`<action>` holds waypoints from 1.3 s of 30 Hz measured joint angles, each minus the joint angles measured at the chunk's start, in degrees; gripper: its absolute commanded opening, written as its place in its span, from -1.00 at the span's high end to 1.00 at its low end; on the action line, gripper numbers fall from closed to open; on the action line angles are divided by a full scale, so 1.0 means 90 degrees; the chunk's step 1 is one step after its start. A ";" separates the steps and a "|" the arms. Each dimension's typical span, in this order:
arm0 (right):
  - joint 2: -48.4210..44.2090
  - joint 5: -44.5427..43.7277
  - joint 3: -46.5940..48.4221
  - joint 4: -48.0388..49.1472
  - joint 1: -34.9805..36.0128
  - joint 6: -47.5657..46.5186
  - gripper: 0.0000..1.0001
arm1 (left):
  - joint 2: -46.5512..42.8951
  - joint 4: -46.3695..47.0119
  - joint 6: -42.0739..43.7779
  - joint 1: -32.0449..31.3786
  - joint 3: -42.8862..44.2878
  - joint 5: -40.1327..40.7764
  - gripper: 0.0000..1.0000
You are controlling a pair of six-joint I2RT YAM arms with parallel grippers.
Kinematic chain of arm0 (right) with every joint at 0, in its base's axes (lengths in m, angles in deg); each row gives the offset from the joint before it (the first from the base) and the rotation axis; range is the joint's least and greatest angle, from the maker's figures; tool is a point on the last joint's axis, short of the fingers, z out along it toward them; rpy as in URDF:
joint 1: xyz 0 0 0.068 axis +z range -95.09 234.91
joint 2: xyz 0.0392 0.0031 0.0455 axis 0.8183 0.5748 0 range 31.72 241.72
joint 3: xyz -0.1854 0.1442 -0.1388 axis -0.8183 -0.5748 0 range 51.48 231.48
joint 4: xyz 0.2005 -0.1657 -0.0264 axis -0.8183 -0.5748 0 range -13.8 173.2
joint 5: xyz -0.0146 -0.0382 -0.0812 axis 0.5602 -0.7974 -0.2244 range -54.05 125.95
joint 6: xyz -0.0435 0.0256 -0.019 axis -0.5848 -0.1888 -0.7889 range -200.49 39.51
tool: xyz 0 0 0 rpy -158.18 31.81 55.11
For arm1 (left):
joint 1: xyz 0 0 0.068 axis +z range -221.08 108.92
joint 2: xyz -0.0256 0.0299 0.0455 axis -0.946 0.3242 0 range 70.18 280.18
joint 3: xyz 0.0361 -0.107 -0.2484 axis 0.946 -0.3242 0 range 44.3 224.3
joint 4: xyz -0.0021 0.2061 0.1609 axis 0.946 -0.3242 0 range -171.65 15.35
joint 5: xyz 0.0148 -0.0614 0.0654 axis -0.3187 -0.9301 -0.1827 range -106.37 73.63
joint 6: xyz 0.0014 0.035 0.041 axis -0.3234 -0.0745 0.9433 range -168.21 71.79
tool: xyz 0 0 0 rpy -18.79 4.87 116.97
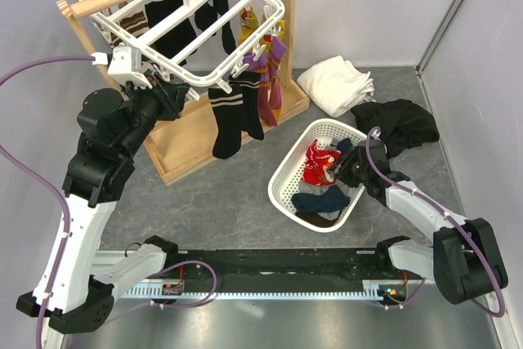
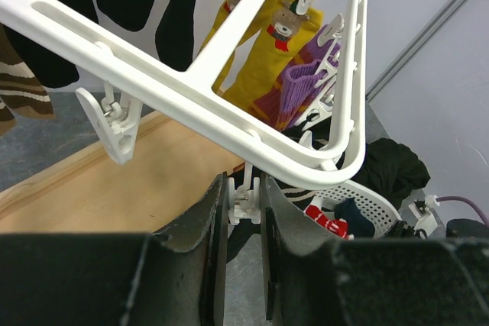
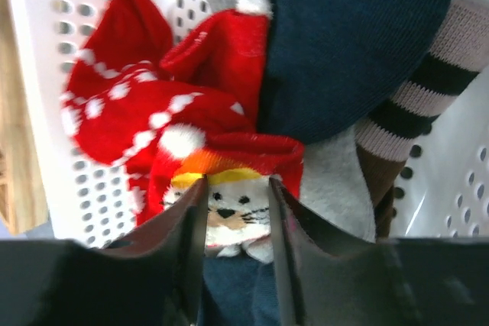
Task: Clip the socks to the hanger
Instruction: Pick up the sock from the bin, then clamp the sock onto the hanger.
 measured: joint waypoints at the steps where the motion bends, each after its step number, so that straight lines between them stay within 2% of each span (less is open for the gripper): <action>1: 0.0068 0.0010 -0.0022 0.0046 -0.0002 -0.0007 0.35 | 0.0000 0.0000 -0.0005 0.0000 0.0000 0.0000 0.97; 5: 0.0289 0.0112 -0.0041 0.0170 -0.0024 -0.0165 0.80 | 0.0000 0.0000 -0.0022 0.0000 0.0000 0.0000 0.96; 8: 0.0270 0.0177 -0.0022 0.0172 -0.0041 -0.0330 1.00 | -0.0002 0.0017 -0.0046 0.0000 -0.0022 0.0002 0.97; 15: -0.0002 0.0257 0.0724 -0.0641 -0.0041 -0.1219 1.00 | -0.0010 0.0027 -0.0058 0.0000 -0.0056 0.0000 0.96; 24: -0.0374 0.0726 0.2616 -0.1508 0.0087 -0.3310 1.00 | -0.0029 0.0027 -0.0061 0.0000 -0.0056 0.0000 0.97; 33: -0.0301 0.0668 0.4160 -0.2183 0.1846 -0.5270 1.00 | -0.0027 0.0029 -0.0068 0.0002 -0.0056 -0.0056 0.96; 39: 0.0017 0.0663 0.5326 -0.2375 0.2800 -0.6101 1.00 | -0.0027 0.0036 -0.0124 0.0002 -0.0056 -0.0129 0.96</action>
